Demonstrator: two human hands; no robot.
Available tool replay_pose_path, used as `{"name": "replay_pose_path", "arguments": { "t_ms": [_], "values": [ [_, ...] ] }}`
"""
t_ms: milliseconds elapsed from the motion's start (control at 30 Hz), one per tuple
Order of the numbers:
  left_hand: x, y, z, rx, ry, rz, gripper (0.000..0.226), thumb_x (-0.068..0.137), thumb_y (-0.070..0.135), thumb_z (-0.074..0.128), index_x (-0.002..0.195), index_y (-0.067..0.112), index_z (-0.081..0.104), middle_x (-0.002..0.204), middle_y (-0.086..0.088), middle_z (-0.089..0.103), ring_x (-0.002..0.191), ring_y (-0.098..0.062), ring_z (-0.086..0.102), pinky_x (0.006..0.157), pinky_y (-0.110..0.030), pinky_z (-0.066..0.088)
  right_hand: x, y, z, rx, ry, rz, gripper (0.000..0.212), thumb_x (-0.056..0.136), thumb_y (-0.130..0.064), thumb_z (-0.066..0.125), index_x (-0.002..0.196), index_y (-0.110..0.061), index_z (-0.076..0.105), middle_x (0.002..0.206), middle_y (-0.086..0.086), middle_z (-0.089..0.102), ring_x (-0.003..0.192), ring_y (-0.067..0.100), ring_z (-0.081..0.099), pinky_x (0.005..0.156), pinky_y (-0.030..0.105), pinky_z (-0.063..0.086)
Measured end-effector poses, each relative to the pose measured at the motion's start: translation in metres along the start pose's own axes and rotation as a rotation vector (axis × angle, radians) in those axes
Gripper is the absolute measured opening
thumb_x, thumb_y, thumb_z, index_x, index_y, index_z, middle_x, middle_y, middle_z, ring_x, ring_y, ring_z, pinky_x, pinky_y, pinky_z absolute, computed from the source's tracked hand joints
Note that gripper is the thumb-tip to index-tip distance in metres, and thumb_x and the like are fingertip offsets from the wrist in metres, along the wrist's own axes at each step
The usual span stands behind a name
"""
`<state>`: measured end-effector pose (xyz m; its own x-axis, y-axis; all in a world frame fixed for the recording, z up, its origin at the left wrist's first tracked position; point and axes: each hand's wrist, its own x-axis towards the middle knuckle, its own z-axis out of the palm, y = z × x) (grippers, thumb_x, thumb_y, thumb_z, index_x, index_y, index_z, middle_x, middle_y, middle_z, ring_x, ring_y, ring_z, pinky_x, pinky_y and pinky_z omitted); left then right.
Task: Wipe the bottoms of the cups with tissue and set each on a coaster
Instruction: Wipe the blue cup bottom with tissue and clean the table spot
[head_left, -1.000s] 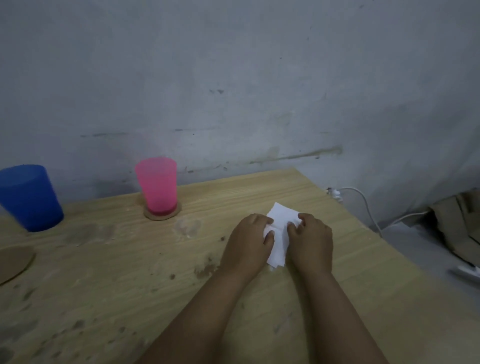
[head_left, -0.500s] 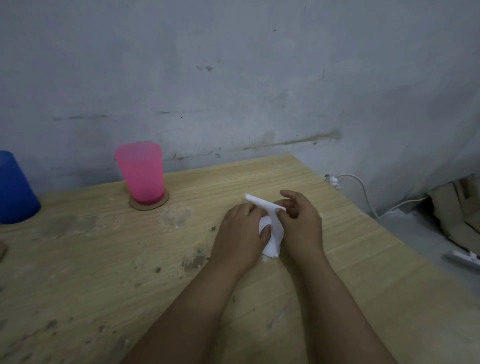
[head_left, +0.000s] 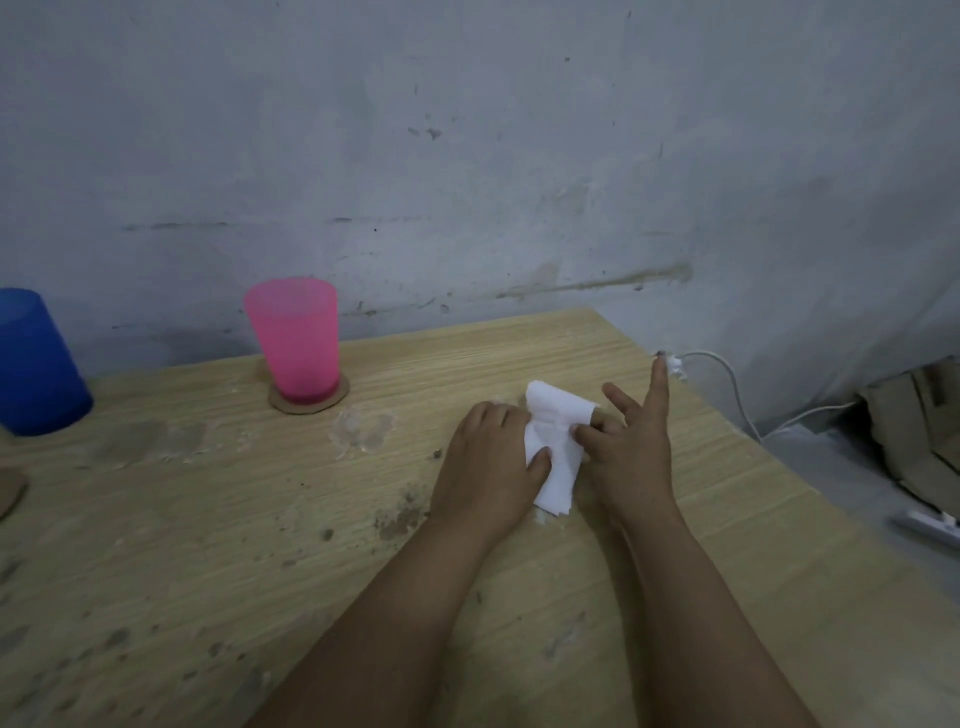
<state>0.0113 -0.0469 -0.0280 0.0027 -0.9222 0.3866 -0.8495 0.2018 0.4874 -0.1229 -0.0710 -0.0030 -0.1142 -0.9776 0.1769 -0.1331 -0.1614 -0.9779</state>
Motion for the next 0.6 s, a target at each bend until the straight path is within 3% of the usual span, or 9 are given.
{"name": "replay_pose_path", "arguments": {
  "t_ms": [67, 133, 200, 367, 500, 600],
  "values": [
    [0.0007, -0.0007, 0.0001, 0.004, -0.01, -0.015, 0.04, 0.091, 0.037, 0.05, 0.124, 0.015, 0.052, 0.127, -0.002, 0.052, 0.124, -0.019, 0.039, 0.106, -0.031, 0.03, 0.0024, 0.0026, -0.0003, 0.075, -0.012, 0.04, 0.096, 0.077, 0.016, 0.056, 0.148, -0.027, 0.007, 0.117, 0.007, 0.057, 0.087, 0.009, 0.062, 0.072, 0.019, 0.05],
    [0.0009, -0.001, 0.0004, 0.006, -0.014, -0.024, 0.041, 0.091, 0.038, 0.049, 0.125, 0.015, 0.051, 0.128, -0.002, 0.051, 0.125, -0.018, 0.038, 0.106, -0.031, 0.029, 0.0037, 0.0037, -0.0008, 0.057, -0.022, 0.055, 0.08, 0.077, 0.014, 0.057, 0.144, -0.016, 0.024, 0.115, 0.009, 0.063, 0.087, 0.004, 0.062, 0.068, 0.011, 0.051],
    [0.0011, -0.0011, 0.0011, 0.005, -0.015, -0.033, 0.042, 0.091, 0.039, 0.05, 0.125, 0.015, 0.051, 0.129, -0.001, 0.051, 0.126, -0.018, 0.038, 0.106, -0.03, 0.029, 0.0041, 0.0049, -0.0019, 0.02, -0.046, 0.047, 0.067, 0.077, 0.01, 0.059, 0.136, -0.013, 0.038, 0.113, 0.008, 0.066, 0.089, 0.003, 0.063, 0.072, 0.012, 0.051],
    [0.0025, 0.0001, 0.0007, -0.004, -0.013, -0.046, 0.04, 0.092, 0.037, 0.049, 0.126, 0.014, 0.052, 0.129, -0.002, 0.052, 0.125, -0.018, 0.04, 0.106, -0.031, 0.031, 0.003, 0.0036, -0.0022, 0.01, -0.082, -0.001, 0.075, 0.076, 0.014, 0.056, 0.136, -0.025, 0.032, 0.111, -0.002, 0.063, 0.092, 0.004, 0.063, 0.071, 0.019, 0.052],
    [0.0038, 0.0008, -0.0012, -0.036, 0.021, -0.066, 0.032, 0.097, 0.016, 0.036, 0.119, 0.011, 0.059, 0.125, -0.004, 0.057, 0.119, -0.018, 0.044, 0.101, -0.029, 0.033, 0.001, 0.0029, -0.0011, 0.061, -0.034, -0.028, 0.078, 0.075, 0.019, 0.049, 0.135, -0.027, 0.03, 0.11, -0.002, 0.063, 0.084, 0.002, 0.065, 0.069, 0.018, 0.051],
    [0.0048, 0.0008, -0.0024, -0.112, 0.021, -0.111, 0.032, 0.096, 0.012, 0.036, 0.119, 0.01, 0.058, 0.122, -0.005, 0.058, 0.116, -0.018, 0.047, 0.098, -0.03, 0.036, -0.0016, 0.0024, 0.0027, 0.06, -0.032, -0.055, 0.074, 0.075, 0.018, 0.047, 0.13, -0.031, 0.036, 0.107, -0.001, 0.066, 0.093, 0.011, 0.066, 0.075, 0.022, 0.051]
  ]
}}
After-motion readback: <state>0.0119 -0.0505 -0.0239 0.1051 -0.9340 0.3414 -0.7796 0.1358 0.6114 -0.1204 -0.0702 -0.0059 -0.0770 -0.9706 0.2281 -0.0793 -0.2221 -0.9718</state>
